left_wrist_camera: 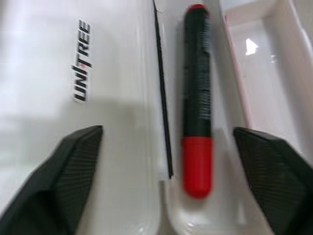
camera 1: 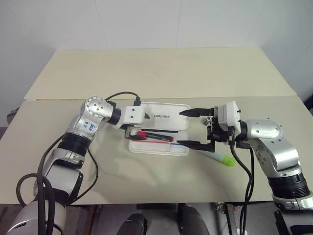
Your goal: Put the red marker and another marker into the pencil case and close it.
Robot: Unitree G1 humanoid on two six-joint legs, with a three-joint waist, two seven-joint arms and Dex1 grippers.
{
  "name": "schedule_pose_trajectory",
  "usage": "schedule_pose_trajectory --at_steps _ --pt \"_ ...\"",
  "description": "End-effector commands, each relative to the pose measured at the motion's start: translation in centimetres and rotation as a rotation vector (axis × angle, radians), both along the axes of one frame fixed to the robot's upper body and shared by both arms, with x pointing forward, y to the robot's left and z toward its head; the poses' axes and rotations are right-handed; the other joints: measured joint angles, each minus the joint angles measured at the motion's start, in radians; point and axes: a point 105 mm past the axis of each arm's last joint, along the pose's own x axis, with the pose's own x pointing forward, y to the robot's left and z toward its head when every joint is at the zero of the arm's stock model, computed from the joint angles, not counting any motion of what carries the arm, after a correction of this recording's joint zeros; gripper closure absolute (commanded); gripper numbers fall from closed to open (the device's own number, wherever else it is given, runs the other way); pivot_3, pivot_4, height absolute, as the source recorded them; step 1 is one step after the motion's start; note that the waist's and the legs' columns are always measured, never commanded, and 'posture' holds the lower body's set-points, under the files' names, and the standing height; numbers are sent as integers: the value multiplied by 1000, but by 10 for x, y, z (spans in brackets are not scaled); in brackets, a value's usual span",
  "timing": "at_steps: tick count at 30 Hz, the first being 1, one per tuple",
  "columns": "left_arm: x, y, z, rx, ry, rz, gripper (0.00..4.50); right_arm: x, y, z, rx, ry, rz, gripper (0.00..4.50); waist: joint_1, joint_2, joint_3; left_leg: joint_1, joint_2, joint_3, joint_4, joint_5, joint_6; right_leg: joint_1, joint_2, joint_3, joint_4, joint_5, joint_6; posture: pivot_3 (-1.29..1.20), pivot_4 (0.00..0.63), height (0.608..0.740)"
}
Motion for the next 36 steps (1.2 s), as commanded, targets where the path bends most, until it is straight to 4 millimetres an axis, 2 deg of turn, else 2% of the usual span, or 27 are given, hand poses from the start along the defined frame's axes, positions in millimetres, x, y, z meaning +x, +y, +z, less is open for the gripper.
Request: schedule_pose_trajectory --at_steps 1,12,21,24,27,32,36 --pt "-4 -3 12 -29 -30 -33 60 -3 2 9 18 -44 17 0 0 0 0 0 0 0 0 0 0 0 0 0 0 0 0 0 150 740" --pt "-23 2 28 -75 -23 -94 60 1 7 7 30 -39 30 0 -1 0 0 0 0 0 0 0 0 0 0 0 0 0 0 0 150 740" --pt "-49 25 45 -138 -14 -135 60 2 2 5 15 -31 13 0 -1 0 0 0 0 0 0 0 0 0 0 0 0 0 0 0 150 740" --pt "-57 38 50 -147 -21 -121 60 3 -5 0 -24 -10 -11 0 -1 0 0 0 0 0 0 0 0 0 0 0 0 0 0 0 150 740" --pt "-66 52 51 -138 -21 -89 60 3 -21 -6 -82 23 -56 0 -1 0 0 0 0 0 0 0 0 0 0 0 0 0 0 0 150 740" --pt "-78 53 42 -136 12 -61 60 5 -44 -9 -138 56 -133 0 1 0 0 0 0 0 0 0 1 0 0 0 -1 0 0 0 150 740" --pt "-84 44 32 -156 18 -49 60 5 -61 -11 -185 84 -178 0 2 0 0 0 1 0 -1 -1 1 0 0 0 -1 0 0 0 150 740"
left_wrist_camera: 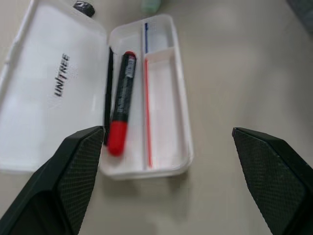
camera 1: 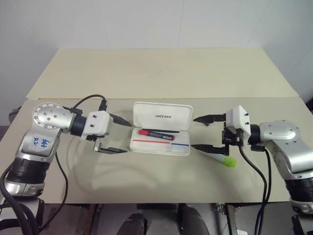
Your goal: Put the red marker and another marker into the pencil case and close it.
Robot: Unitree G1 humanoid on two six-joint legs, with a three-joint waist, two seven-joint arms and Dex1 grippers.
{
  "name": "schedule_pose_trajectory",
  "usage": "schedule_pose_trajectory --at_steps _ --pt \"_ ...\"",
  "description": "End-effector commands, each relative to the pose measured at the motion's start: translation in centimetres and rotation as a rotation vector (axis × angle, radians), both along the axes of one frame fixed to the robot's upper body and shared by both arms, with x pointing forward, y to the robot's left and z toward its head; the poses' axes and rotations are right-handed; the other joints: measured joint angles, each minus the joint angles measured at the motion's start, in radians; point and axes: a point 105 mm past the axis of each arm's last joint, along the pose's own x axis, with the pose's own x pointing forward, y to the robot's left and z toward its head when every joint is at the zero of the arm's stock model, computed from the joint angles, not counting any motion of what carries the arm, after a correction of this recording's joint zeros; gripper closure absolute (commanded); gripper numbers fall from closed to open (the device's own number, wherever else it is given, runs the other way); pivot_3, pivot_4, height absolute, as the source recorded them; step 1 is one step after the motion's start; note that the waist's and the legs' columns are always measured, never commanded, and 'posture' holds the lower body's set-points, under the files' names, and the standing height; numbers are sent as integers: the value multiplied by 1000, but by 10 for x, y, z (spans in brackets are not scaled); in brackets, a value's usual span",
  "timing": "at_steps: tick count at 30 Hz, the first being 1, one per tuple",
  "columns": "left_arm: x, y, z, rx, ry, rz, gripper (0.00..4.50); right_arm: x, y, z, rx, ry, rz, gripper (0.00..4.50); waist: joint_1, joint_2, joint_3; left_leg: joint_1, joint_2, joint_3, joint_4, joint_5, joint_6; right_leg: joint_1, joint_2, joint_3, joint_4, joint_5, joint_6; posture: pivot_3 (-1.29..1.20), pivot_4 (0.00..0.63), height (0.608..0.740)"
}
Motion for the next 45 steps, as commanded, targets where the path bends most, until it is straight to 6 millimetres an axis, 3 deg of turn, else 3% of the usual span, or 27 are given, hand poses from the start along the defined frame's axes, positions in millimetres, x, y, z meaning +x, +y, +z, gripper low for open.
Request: schedule_pose_trajectory --at_steps 1,14,31,34,42,45 --pt "-6 -11 5 -32 -39 -3 60 -1 -17 8 -28 -9 -35 0 0 0 0 0 0 0 0 0 0 0 0 0 0 0 0 0 150 740" --pt "-9 -43 0 -84 -14 -27 60 8 -72 -32 -297 186 -156 0 -3 0 0 1 0 4 -1 -1 1 1 0 2 -3 1 1 0 150 740" --pt "-10 -37 4 -92 -20 26 60 10 -66 -76 -372 323 -228 0 -1 0 0 2 0 5 0 -1 1 1 1 4 -3 2 1 0 150 740" --pt "-10 -36 5 -92 -25 35 0 13 -67 -83 -385 360 -264 670 -2 0 0 4 1 7 0 -1 1 2 1 5 -3 2 1 0 150 740" --pt "-10 -33 6 -91 -35 59 0 8 -60 -86 -410 396 -216 3402 0 -1 0 5 5 8 0 -3 0 2 6 6 -4 3 0 0 150 740" --pt "-10 -31 6 -90 -38 66 0 9 -58 -84 -404 386 -212 3397 0 -1 -1 5 9 9 0 -4 -1 2 10 6 -5 3 -2 0 150 740"
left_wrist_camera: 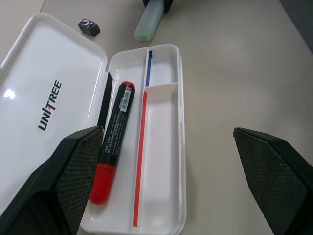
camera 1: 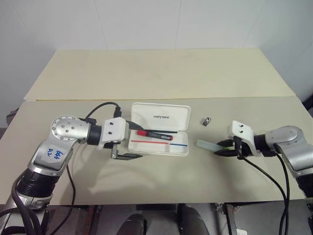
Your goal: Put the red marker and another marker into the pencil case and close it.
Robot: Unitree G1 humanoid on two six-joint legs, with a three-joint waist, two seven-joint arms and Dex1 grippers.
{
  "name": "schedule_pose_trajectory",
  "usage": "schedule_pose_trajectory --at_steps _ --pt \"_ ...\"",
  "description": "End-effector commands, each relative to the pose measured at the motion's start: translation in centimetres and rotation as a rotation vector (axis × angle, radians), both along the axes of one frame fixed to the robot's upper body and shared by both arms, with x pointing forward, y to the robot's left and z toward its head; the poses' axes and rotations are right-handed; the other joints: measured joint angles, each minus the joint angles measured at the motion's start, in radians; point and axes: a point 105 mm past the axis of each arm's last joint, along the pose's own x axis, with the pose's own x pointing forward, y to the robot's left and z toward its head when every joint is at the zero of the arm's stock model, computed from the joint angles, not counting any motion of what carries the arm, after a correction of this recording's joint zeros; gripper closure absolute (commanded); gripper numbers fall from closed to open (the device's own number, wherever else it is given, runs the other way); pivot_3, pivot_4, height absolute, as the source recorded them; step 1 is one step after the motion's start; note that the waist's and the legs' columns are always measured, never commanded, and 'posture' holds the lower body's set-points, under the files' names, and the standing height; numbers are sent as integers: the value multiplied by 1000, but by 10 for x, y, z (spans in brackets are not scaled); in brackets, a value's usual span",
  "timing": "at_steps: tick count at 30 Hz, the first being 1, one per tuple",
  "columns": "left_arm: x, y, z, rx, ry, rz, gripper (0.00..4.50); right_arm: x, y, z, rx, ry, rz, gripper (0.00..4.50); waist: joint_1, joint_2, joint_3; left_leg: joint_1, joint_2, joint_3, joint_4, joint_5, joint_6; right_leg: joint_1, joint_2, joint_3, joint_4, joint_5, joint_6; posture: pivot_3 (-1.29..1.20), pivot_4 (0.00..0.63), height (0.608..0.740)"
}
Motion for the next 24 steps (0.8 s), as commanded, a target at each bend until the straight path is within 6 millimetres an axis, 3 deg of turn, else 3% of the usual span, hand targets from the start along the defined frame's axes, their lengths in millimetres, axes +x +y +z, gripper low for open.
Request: schedule_pose_trajectory --at_steps 1,6,15,24 --pt "-3 3 11 -11 -49 3 0 -8 8 -11 -5 57 50 3397 0 0 0 0 1 0 0 -1 -1 0 1 0 0 0 -1 0 150 740" --pt "-3 9 10 -3 -49 14 0 -8 9 -7 -3 51 73 3397 -2 0 0 1 2 1 0 -2 -1 0 2 0 0 -1 -1 0 150 740" --pt "-4 23 5 26 -42 36 0 0 5 29 9 -49 64 3397 -1 0 0 1 2 2 0 -2 0 0 2 0 0 -1 -1 0 150 740" --pt "-2 23 5 31 -48 29 0 0 25 57 60 -143 99 3397 -1 0 0 0 2 2 0 -2 0 -1 2 0 0 -1 -1 0 150 740"
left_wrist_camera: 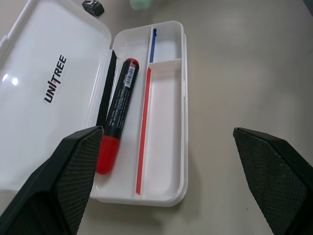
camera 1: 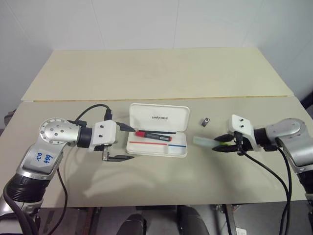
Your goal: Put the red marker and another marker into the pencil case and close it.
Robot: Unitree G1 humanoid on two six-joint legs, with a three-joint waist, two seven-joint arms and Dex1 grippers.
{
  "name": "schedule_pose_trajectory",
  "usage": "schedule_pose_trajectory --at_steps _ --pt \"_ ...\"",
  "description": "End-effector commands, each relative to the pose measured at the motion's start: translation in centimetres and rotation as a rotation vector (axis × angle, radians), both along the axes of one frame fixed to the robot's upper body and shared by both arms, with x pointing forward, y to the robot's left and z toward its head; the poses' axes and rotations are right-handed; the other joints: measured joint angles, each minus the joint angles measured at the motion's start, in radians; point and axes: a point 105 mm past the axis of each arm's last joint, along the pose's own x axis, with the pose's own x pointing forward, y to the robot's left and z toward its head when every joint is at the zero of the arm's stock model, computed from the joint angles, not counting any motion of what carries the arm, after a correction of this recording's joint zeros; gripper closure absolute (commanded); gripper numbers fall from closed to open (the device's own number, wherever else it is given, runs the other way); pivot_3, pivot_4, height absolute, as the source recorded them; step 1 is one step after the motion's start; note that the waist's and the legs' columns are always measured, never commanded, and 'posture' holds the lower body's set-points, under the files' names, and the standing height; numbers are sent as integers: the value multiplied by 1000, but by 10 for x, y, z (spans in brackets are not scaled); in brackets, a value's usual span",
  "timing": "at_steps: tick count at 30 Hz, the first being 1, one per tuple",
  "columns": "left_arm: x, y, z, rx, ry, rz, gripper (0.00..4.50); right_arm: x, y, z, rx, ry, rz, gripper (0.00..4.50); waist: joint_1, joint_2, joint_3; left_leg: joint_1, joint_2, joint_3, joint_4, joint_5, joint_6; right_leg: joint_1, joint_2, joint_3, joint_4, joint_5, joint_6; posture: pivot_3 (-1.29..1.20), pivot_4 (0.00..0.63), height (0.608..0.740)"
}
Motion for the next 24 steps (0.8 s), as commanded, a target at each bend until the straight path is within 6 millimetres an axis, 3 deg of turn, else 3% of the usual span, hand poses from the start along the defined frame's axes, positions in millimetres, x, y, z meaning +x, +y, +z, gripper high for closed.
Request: schedule_pose_trajectory --at_steps 1,9,24 --pt "1 1 10 1 -41 -8 0 -1 13 28 50 -80 32 3397 0 0 0 0 0 0 0 0 0 0 0 0 0 0 0 0 150 740" --pt "2 4 11 14 -44 -5 0 -7 60 50 172 -100 126 3397 -1 0 0 0 0 0 0 0 0 0 0 0 0 0 0 0 150 740" --pt "-2 30 7 76 -42 47 0 -1 122 31 259 -50 179 3397 -4 0 0 -1 0 0 0 -1 0 -2 0 0 -1 0 0 0 150 740"
